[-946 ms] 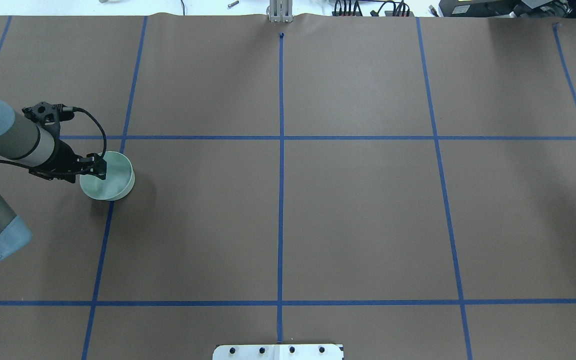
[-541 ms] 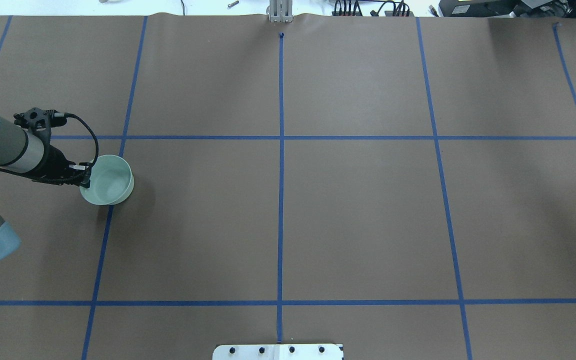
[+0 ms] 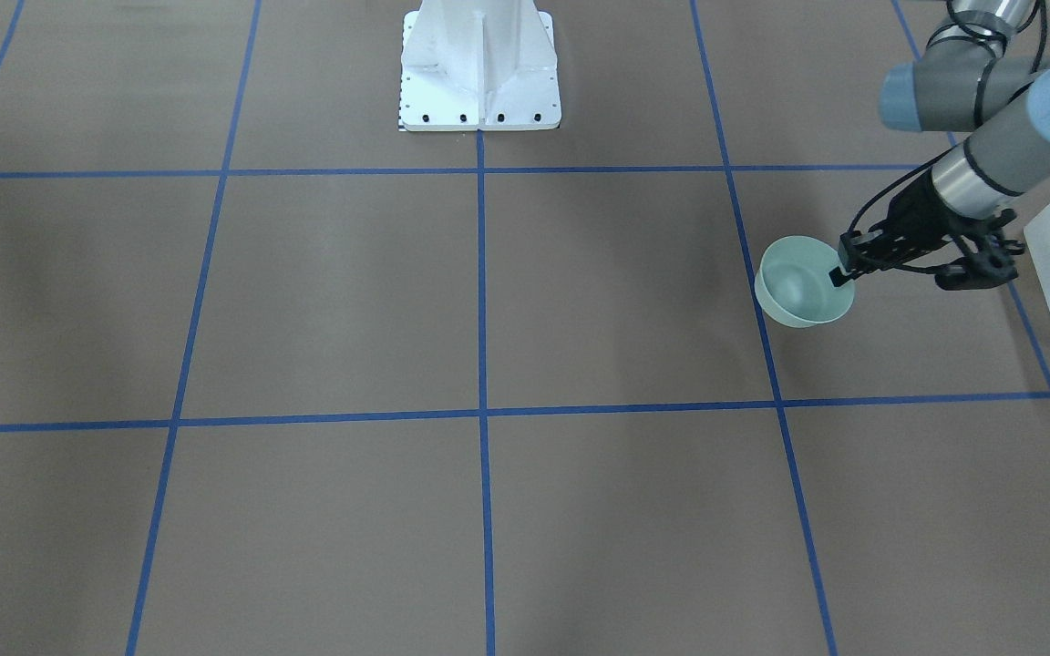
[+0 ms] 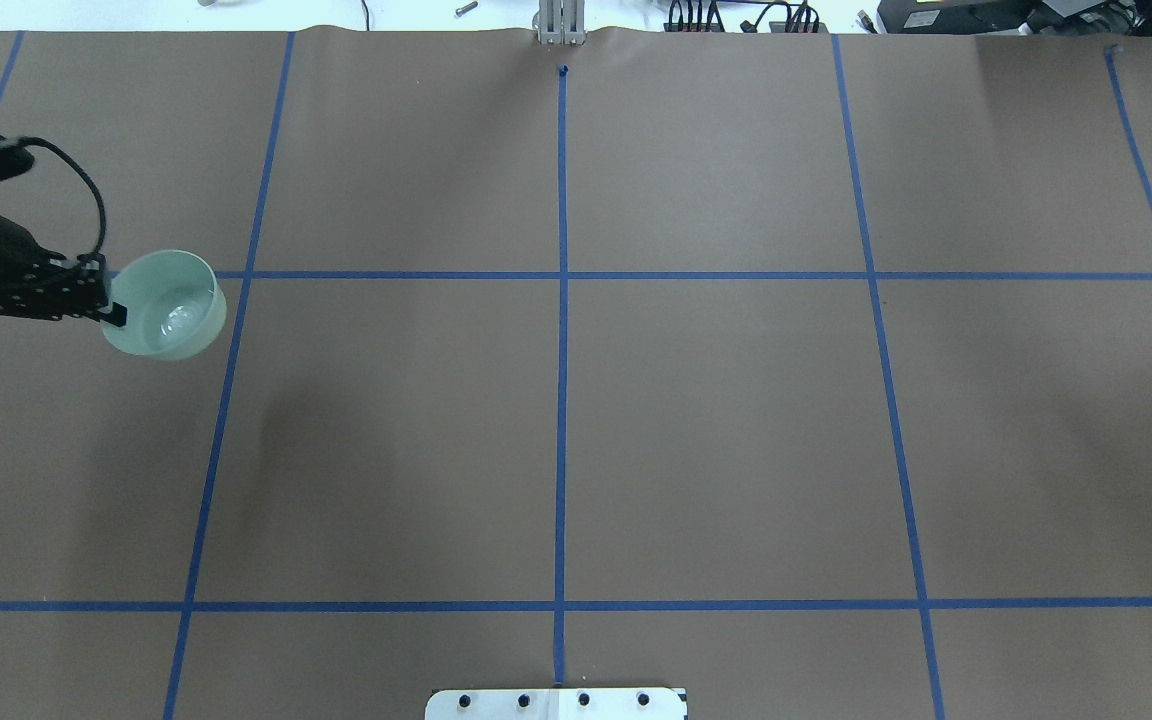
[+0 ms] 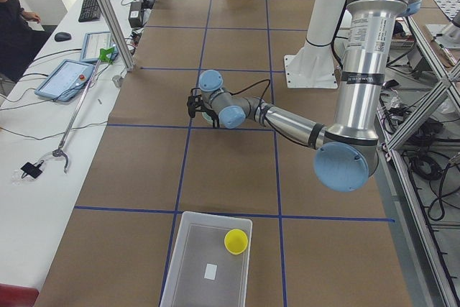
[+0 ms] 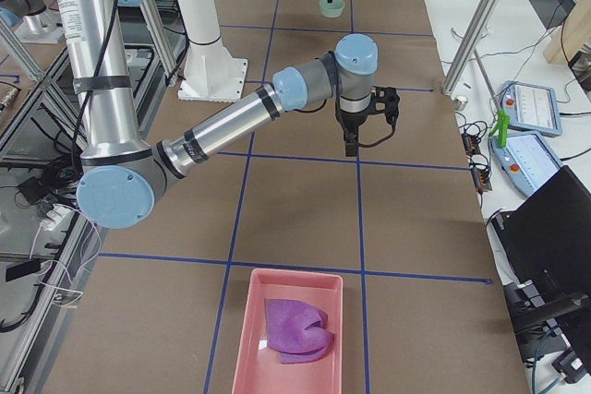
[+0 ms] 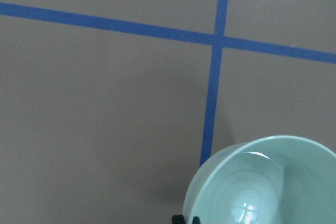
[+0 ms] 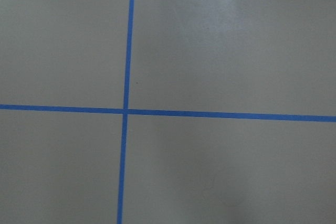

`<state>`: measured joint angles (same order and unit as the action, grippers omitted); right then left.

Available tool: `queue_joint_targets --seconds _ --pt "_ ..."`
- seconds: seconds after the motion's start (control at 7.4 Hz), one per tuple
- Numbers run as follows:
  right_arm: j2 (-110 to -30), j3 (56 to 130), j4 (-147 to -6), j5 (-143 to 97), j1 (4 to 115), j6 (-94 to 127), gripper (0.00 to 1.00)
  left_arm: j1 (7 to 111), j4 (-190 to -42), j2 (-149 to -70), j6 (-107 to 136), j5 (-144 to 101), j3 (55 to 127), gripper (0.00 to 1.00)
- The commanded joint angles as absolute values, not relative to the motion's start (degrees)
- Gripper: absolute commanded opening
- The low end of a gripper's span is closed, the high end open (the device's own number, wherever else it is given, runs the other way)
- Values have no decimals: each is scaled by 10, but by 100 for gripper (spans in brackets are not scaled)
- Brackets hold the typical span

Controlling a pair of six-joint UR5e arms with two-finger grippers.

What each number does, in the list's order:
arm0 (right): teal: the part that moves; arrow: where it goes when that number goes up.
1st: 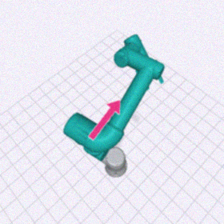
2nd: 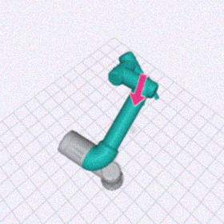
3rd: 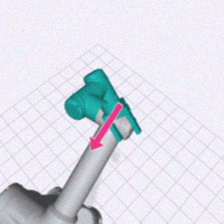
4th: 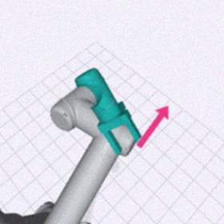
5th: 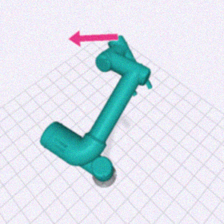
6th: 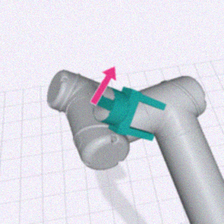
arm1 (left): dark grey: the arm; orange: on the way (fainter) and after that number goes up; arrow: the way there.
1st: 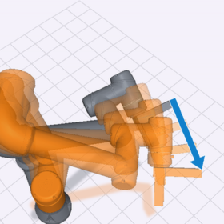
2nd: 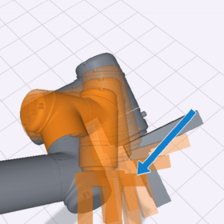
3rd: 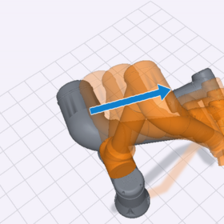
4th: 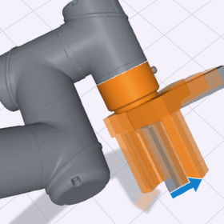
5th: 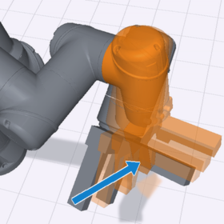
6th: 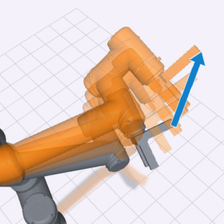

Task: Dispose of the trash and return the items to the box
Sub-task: 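Lift the green bowl with the left gripper toward the clear bin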

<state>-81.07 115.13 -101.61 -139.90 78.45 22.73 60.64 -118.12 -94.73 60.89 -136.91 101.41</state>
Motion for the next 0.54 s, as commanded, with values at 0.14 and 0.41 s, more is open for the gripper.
queue_joint_targets --seconds 0.14,0.41 --pt "-778 1157 -973 -1312 661 366 100 752 -1175 -887 470 -1391 1013 0" --pt "-778 1156 -969 -1310 645 372 100 881 -1122 -837 258 -1385 1013 0"
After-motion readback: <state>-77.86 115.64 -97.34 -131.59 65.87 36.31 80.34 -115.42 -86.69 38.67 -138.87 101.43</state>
